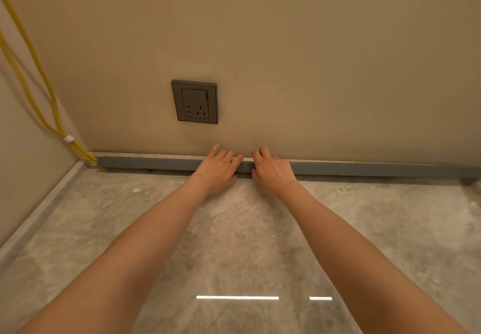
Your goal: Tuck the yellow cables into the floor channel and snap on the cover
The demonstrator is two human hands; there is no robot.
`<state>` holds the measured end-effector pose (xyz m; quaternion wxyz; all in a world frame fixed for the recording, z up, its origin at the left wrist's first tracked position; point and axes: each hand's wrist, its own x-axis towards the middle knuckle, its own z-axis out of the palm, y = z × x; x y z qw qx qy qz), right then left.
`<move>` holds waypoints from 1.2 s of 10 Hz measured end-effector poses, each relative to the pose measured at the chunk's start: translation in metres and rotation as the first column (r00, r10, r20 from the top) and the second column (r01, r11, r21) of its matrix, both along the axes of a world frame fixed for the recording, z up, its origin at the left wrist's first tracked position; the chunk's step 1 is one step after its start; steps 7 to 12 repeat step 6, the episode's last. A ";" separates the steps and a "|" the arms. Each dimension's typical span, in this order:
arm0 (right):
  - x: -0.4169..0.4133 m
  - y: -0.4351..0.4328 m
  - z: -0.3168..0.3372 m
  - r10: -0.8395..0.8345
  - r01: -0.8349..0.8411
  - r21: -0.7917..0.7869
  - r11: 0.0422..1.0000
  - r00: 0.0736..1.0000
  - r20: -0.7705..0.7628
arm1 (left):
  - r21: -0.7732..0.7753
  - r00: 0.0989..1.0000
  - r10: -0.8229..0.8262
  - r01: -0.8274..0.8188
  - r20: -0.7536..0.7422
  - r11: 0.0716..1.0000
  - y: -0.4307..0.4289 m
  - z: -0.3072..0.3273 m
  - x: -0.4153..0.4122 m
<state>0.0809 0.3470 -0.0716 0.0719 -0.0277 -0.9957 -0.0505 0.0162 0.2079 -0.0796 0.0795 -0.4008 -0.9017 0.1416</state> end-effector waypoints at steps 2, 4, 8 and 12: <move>0.002 0.005 0.013 -0.221 0.242 -0.128 0.962 0.962 0.160 | -0.058 1.000 -0.008 0.007 -0.016 0.998 -0.003 0.011 0.002; 0.008 0.015 0.026 -0.277 0.328 -0.187 0.926 0.927 0.252 | -0.043 0.994 0.095 -0.093 0.048 0.995 -0.005 0.023 0.005; 0.012 0.021 0.040 -0.267 0.348 -0.222 0.911 0.906 0.328 | 0.117 0.900 0.262 -0.319 0.349 0.940 -0.008 0.045 0.003; 0.012 0.021 0.040 -0.267 0.348 -0.222 0.911 0.906 0.328 | 0.117 0.900 0.262 -0.319 0.349 0.940 -0.008 0.045 0.003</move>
